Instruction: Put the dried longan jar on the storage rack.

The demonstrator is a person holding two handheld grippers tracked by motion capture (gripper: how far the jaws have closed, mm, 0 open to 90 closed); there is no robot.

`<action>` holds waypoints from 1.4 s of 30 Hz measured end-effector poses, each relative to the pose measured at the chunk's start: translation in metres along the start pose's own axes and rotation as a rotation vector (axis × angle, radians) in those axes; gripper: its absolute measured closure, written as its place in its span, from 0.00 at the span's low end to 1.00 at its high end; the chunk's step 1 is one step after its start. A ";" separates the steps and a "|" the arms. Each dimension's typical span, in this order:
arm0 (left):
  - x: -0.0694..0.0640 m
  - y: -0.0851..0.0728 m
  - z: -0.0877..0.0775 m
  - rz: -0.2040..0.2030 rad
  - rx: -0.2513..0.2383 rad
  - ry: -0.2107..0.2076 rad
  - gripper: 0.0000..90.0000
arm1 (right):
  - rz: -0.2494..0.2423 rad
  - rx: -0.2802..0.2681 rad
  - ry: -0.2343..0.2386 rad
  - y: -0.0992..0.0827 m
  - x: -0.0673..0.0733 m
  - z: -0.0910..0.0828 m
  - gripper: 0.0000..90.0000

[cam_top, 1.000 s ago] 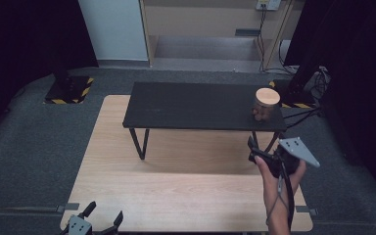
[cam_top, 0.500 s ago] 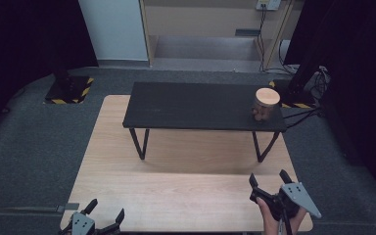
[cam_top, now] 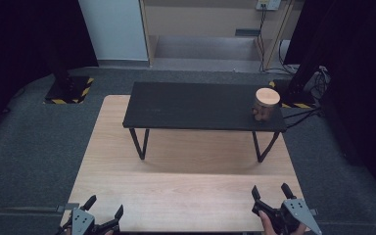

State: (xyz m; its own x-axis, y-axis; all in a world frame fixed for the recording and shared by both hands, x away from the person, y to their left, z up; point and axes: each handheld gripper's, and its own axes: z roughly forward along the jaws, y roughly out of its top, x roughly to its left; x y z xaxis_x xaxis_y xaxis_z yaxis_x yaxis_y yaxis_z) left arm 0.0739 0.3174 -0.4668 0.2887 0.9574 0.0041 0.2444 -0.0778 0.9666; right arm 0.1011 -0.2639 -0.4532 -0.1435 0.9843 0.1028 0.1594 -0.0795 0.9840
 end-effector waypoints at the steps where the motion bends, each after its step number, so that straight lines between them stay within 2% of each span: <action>1: 0.001 0.000 0.001 0.000 -0.002 0.002 0.04 | 0.002 -0.001 -0.002 -0.002 0.000 -0.001 0.02; 4: 0.003 0.002 0.002 -0.006 -0.004 0.004 0.04 | -0.002 -0.017 -0.020 -0.010 0.003 -0.003 0.02; 9: 0.003 0.006 0.005 0.000 -0.008 0.003 0.04 | 0.016 -0.026 -0.025 -0.019 0.004 -0.007 0.02; 12: 0.003 0.007 0.006 0.001 -0.014 0.004 0.04 | 0.002 -0.020 -0.032 -0.022 0.007 -0.010 0.02; 17: 0.004 0.010 0.008 0.009 -0.016 0.007 0.04 | 0.004 -0.014 -0.027 -0.027 0.008 -0.010 0.02; 26: 0.006 0.012 0.013 -0.003 0.003 0.007 0.04 | 0.014 -0.027 -0.020 -0.035 0.010 -0.010 0.03; 42: 0.005 0.015 0.016 0.009 0.007 0.000 0.04 | 0.025 -0.013 -0.009 -0.036 0.005 -0.010 0.03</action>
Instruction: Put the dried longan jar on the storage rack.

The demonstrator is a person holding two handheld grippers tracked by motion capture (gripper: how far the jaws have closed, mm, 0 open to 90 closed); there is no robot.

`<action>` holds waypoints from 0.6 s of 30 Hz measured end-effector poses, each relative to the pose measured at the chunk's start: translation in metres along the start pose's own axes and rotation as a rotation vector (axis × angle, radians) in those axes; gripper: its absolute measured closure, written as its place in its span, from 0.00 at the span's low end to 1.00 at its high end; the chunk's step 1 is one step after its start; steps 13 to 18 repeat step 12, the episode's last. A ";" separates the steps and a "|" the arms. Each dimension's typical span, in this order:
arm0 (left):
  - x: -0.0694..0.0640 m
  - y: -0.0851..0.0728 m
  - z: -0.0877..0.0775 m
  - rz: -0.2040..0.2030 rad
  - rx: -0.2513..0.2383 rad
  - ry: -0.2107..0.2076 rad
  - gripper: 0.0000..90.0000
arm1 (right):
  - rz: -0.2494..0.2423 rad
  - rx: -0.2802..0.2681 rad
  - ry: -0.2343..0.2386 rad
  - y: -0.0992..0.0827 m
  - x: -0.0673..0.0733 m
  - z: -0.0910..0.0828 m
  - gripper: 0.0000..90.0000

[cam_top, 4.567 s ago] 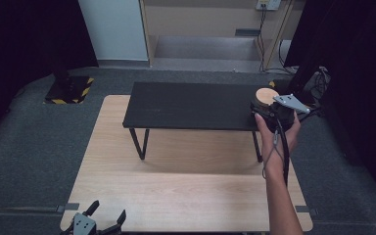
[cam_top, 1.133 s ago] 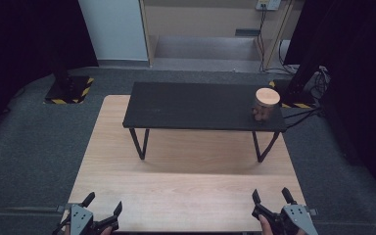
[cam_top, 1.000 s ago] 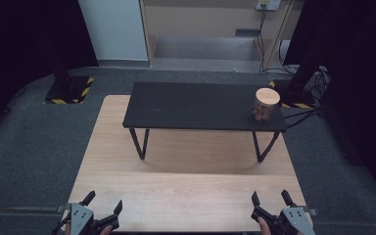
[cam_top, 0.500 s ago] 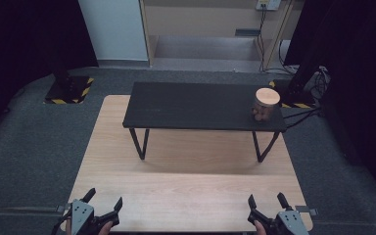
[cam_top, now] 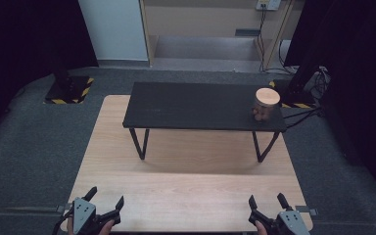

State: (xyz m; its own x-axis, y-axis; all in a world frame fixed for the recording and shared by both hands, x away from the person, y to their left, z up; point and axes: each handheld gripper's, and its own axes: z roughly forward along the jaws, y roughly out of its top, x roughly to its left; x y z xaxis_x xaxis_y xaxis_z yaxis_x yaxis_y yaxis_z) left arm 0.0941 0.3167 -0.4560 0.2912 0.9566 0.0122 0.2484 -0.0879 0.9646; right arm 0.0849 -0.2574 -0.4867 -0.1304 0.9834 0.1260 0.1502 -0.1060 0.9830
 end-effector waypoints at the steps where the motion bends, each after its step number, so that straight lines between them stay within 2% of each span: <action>1: 0.000 0.000 0.000 0.000 0.000 0.002 0.04 | 0.002 -0.001 0.001 0.000 0.000 0.000 0.03; 18: 0.001 -0.001 -0.007 0.002 -0.005 0.009 0.04 | 0.020 -0.023 0.002 0.000 0.000 -0.007 0.03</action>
